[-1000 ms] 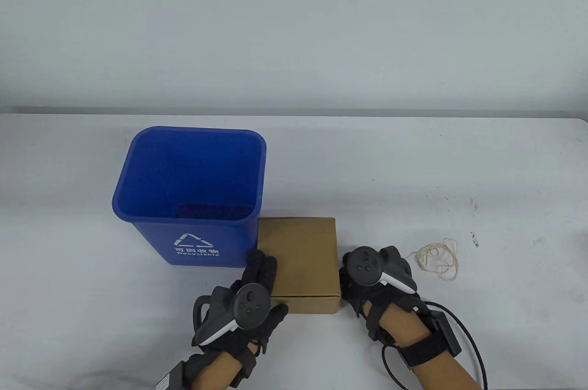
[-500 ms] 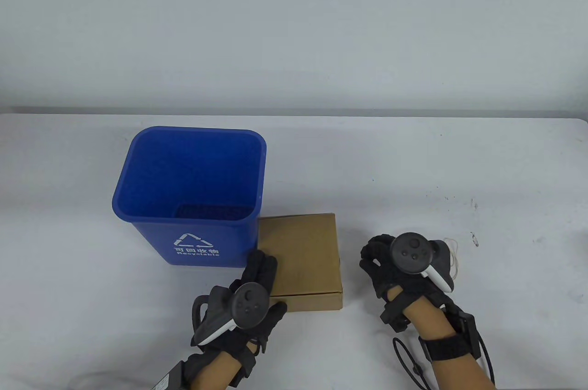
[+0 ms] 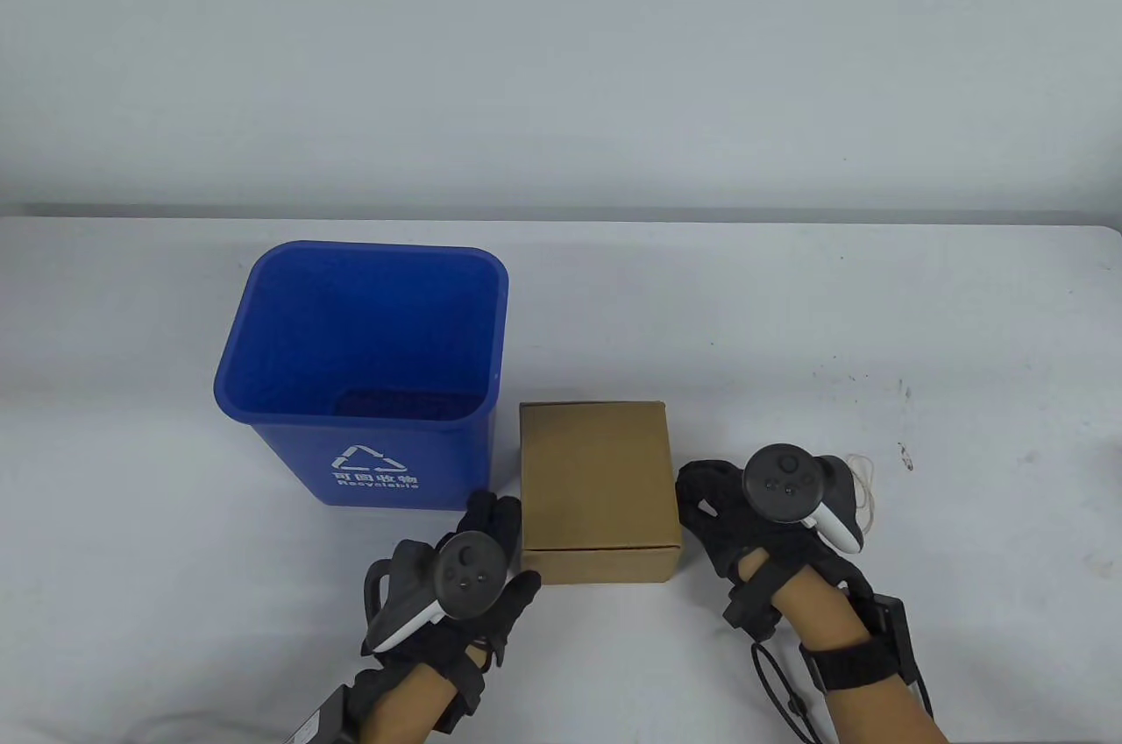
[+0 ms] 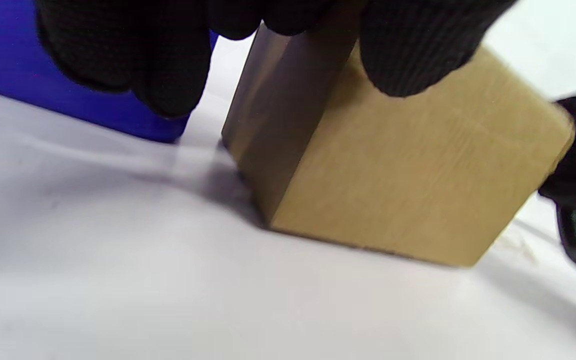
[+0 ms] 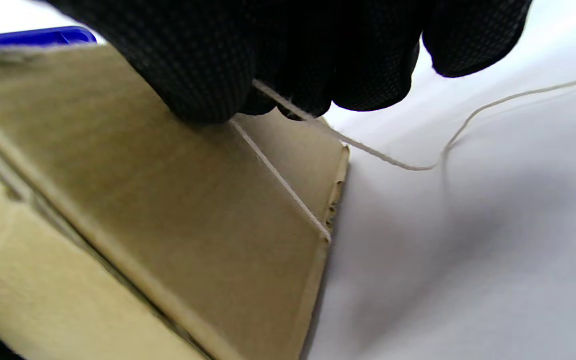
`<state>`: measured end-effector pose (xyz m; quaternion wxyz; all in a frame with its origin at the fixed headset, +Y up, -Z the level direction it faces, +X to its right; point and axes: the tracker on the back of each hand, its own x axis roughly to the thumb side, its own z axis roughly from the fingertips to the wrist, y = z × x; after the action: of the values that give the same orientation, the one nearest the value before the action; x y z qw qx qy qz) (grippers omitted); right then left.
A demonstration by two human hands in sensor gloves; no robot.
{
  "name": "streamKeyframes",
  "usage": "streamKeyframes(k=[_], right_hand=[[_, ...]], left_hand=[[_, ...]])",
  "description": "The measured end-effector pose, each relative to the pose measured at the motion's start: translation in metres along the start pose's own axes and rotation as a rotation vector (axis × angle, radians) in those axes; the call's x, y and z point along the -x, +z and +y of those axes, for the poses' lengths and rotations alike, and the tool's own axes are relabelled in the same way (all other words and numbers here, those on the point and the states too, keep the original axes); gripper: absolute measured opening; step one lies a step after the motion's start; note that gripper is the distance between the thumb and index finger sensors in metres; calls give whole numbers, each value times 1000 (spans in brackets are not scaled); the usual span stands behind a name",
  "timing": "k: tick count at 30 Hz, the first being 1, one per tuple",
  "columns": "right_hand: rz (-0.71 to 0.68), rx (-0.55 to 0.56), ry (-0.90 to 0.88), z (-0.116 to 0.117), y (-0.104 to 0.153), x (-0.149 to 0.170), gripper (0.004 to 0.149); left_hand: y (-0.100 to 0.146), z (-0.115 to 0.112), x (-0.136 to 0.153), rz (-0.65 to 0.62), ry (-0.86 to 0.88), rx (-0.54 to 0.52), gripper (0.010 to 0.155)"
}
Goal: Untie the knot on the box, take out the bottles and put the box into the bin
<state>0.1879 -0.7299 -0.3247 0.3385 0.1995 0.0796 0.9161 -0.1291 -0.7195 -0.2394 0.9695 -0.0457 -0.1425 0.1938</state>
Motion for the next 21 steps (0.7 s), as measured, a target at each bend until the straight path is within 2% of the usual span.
streamKeyframes(k=[2, 5, 10, 13, 15, 19, 21], right_hand=[[-17, -1, -20, -1, 0, -1, 34], [-60, -4, -111, -2, -1, -3, 34], [-154, -7, -330, -7, 2, -7, 35], [-185, 52, -413, -18, 5, -8, 35], [-196, 96, -454, -27, 8, -7, 35], [-212, 187, -544, -41, 14, -4, 35], [-184, 297, -540, -53, 20, -2, 35]], left_hand=[[-1, 5, -1, -101, 75, -30, 87], [-3, 4, -4, -164, 107, -27, 84], [1, 4, -11, -160, 5, -38, 77], [4, 7, -14, -134, -29, -79, 78], [3, 6, -17, -170, -66, -85, 79], [-3, -5, -23, -187, -146, 19, 81], [-3, -7, -22, -159, -140, 41, 83]])
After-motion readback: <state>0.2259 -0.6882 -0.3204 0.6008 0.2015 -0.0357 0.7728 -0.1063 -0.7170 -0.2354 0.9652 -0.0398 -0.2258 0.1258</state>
